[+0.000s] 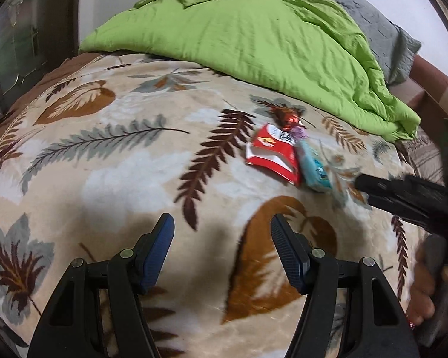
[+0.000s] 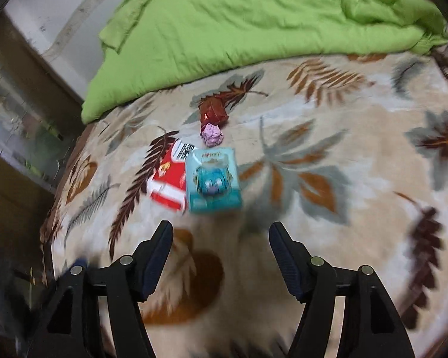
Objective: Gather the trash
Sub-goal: 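Move both grippers back over the remaining trash, then grasp the teal cartoon packet with the right gripper while the left grasps the red snack box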
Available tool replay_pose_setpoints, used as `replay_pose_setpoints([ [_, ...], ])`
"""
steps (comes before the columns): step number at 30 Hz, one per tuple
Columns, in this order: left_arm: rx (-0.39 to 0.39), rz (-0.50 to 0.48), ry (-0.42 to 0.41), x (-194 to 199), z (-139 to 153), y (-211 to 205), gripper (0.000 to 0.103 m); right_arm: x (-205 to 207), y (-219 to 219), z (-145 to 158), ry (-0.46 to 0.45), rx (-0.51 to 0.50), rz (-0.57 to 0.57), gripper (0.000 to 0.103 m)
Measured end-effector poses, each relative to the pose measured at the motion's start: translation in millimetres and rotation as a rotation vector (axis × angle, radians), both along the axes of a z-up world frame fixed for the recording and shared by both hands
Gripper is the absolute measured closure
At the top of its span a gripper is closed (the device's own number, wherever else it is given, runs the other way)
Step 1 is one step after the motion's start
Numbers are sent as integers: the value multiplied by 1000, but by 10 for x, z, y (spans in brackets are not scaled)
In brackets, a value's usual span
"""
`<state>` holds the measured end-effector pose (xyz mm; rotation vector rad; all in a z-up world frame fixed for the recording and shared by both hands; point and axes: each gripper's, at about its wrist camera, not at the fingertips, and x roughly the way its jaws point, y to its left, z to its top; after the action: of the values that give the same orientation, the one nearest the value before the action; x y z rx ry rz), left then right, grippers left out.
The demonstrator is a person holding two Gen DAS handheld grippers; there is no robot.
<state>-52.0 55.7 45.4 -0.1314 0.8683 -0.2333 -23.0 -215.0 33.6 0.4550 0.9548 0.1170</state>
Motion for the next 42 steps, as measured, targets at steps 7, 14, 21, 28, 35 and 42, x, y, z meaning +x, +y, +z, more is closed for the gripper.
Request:
replay_pose_setpoints([
  [7,-34,14,9,99,-29,127,37,563,139,-287,53,-4,-27,32],
  [14,-49,-25,10,190,-5,10,37,514,79,-354,40,12,-25,64],
  [21,-71,-153,9,536,138,-398,32,51,-275,-148,-23,95,-128,67],
  [28,60,-289,96,1081,-68,-992,28,-442,-390,-49,-69,105,-173,67],
  [35,239,-292,127,1354,-398,-1342,28,-436,-412,-8,-102,97,-170,67],
  [42,194,-254,62,1387,-470,-1255,39,-422,-378,14,-117,99,-152,67],
])
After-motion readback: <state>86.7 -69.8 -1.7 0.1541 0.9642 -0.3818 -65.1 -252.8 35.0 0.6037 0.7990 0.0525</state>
